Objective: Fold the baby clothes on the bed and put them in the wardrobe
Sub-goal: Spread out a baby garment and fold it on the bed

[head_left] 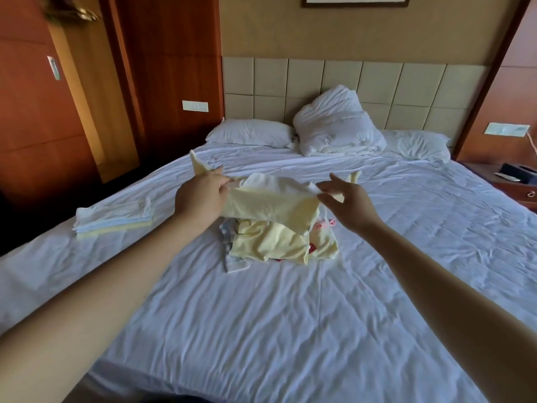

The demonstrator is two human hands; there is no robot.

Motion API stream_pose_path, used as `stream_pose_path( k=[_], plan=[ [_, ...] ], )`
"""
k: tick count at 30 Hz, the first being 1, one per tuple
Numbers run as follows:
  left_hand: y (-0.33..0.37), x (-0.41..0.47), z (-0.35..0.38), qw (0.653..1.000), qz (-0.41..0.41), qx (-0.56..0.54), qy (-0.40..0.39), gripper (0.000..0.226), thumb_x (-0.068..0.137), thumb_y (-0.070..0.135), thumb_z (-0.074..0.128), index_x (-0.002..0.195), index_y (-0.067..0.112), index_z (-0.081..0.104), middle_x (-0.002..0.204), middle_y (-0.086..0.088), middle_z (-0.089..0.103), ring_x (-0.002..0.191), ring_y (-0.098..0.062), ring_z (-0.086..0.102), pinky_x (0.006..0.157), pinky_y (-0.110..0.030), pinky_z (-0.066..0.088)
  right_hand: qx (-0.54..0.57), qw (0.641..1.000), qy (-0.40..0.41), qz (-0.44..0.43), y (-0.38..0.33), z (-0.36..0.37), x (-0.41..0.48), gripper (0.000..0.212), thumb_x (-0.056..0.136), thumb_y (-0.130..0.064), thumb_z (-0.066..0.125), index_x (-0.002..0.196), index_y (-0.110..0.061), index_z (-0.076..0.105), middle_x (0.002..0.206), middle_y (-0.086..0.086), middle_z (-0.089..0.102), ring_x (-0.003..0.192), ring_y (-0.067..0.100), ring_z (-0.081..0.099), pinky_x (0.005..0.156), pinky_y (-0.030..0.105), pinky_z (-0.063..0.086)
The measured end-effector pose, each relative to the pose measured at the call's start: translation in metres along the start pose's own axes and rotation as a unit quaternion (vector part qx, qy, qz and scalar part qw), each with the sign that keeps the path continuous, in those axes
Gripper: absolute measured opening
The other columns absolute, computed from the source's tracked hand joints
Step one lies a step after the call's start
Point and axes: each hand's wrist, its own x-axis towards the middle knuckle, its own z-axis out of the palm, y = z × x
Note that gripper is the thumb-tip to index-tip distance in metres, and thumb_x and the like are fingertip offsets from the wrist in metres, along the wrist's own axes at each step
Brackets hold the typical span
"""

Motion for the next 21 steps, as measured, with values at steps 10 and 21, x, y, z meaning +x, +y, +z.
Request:
stream_pose_path(
  k=[10,21],
  plan=[
    [-0.039,-0.163,0.117,0.942,-0.051,0.115,-0.312,0.031,0.098,0.024,0.042,0.116,0.028,0.067,0.147,0.002,0.048,0.109,-0.024,0.063,0.079,-0.03,0.052,-0.09,0.961,-0.225,0.132,0.055,0.096,-0.163,0.014,0.085,-0.021,0.071,0.098,-0.016,0.074,0.106,-0.003,0.067,0.108,0.014,0.061,0.088,0.019,0.042],
    [-0.036,-0.208,0.125,0.899,-0.042,0.236,-0.368,0.03,0.094,0.009,0.044,0.111,0.017,0.067,0.104,-0.001,0.066,0.095,-0.023,0.064,0.071,-0.028,0.047,-0.196,0.919,-0.324,0.106,0.057,0.103,-0.213,0.018,0.092,-0.036,0.06,0.107,-0.034,0.07,0.105,-0.015,0.061,0.1,0.005,0.058,0.077,0.023,0.047]
  ],
)
